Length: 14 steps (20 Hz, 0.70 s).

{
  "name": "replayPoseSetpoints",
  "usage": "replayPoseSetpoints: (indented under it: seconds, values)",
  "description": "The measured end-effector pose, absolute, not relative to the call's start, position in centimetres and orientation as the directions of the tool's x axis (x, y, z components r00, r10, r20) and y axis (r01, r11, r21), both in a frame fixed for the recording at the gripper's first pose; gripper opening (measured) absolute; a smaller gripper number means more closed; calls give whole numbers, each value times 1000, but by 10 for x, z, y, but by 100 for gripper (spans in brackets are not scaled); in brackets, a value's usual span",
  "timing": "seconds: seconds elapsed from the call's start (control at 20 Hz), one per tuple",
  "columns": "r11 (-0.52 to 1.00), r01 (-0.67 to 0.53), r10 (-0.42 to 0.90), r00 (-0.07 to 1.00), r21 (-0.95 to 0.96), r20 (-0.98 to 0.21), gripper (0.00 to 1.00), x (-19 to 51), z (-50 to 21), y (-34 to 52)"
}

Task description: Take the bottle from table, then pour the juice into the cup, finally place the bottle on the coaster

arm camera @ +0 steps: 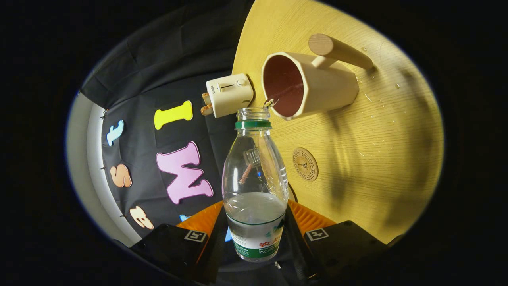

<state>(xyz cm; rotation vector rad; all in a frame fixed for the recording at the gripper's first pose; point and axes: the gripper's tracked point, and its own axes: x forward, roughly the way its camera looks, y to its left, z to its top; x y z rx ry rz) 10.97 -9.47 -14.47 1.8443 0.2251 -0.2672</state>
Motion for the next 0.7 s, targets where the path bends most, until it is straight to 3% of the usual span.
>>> replayPoseSetpoints:
  seconds: [0.7]
  values:
    - [-366,231,6,969,901,-246,75,113,-126,-100]
